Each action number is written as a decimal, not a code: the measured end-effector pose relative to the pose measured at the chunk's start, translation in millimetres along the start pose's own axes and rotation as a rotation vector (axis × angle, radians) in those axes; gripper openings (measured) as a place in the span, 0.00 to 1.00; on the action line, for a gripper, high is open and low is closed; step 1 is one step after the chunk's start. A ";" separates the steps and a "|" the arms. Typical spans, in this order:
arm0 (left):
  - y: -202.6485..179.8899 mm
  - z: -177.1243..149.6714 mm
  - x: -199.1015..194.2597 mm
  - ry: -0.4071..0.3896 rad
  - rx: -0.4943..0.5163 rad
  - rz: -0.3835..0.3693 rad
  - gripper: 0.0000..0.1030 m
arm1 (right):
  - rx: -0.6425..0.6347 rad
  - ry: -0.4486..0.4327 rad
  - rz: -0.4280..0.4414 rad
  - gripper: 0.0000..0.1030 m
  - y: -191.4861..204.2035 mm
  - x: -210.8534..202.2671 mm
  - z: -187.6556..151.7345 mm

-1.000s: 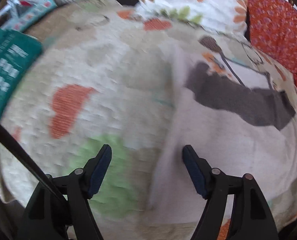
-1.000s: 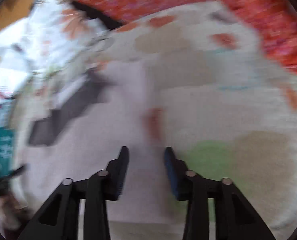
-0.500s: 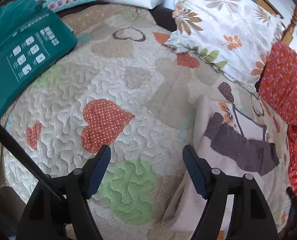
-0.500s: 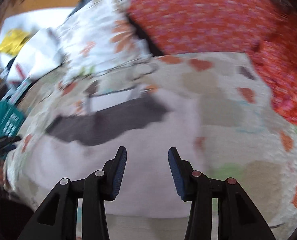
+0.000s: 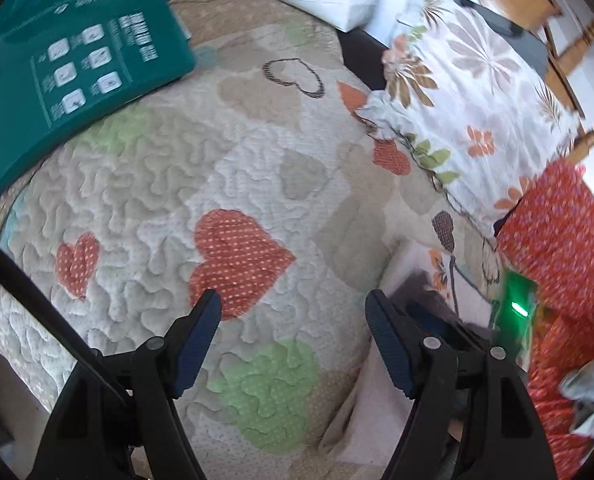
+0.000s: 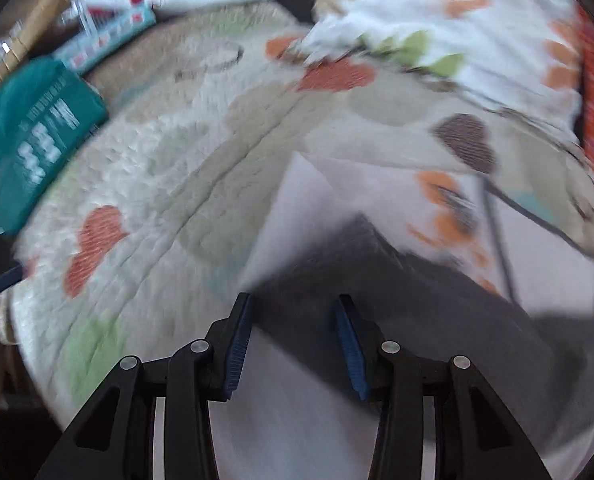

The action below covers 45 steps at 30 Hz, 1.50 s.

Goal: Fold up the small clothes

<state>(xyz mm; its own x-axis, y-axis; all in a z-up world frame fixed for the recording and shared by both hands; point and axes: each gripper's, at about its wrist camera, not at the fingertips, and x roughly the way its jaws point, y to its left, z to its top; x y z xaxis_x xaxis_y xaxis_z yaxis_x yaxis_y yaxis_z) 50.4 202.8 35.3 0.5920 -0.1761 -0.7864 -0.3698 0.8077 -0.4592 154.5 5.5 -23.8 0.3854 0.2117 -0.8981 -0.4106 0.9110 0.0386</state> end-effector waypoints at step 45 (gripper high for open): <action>11.4 2.4 -17.4 -0.071 -0.097 0.020 0.71 | -0.065 -0.221 -0.094 0.08 9.9 -109.8 -91.3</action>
<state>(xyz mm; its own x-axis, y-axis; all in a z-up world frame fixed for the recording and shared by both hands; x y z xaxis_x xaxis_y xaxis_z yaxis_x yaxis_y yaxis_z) 37.6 216.4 44.7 0.6318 -0.1168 -0.7663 -0.4477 0.7521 -0.4837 32.6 -41.0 35.3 0.5930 0.2058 -0.7785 -0.4138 0.9073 -0.0753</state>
